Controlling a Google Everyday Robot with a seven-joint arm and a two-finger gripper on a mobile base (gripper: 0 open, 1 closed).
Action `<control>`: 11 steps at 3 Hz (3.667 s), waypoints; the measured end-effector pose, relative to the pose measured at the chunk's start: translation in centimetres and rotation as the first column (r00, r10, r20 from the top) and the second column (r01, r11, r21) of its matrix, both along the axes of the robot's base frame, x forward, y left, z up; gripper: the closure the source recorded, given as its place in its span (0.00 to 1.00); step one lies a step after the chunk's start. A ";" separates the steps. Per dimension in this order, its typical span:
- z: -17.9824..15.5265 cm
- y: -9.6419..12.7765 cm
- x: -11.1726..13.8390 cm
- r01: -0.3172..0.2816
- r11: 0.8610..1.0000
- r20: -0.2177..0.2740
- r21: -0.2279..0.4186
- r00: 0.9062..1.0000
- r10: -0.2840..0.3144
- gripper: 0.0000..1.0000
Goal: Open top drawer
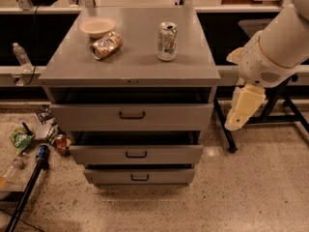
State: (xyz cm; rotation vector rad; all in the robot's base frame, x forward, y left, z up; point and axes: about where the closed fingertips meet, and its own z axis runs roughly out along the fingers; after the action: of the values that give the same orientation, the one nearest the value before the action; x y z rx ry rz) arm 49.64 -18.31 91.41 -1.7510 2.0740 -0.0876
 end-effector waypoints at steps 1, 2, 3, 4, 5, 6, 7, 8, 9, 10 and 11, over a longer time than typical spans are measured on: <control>-7.0 2.0 2.8 -0.118 0.992 -0.020 0.040 0.993 0.119 0.00; -11.8 2.7 4.4 -0.169 0.981 -0.057 0.094 0.983 0.175 0.00; -11.8 2.7 4.4 -0.169 0.981 -0.057 0.094 0.983 0.175 0.00; -15.4 4.2 6.7 -0.141 0.973 -0.064 0.182 0.986 0.155 0.00; -17.9 5.5 8.5 -0.147 0.960 -0.075 0.239 0.983 0.169 0.00; -19.7 7.0 10.7 -0.173 0.951 -0.074 0.256 0.977 0.198 0.00; -21.0 7.7 12.6 -0.184 0.944 -0.078 0.272 0.974 0.213 0.00; -22.7 7.9 14.0 -0.178 0.940 -0.102 0.291 0.971 0.216 0.00; -24.7 8.0 14.5 -0.163 0.937 -0.141 0.310 0.966 0.215 0.14; -25.7 7.9 14.1 -0.149 0.933 -0.172 0.326 0.962 0.214 0.38; -25.4 7.8 13.8 -0.147 0.933 -0.177 0.329 0.961 0.214 0.61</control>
Offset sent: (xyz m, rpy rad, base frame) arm 0.0609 0.0332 -0.1633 0.1458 0.0992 0.2259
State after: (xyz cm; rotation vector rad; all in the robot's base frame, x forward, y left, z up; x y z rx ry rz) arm 63.43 -10.49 65.97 -1.8011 1.9212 0.4763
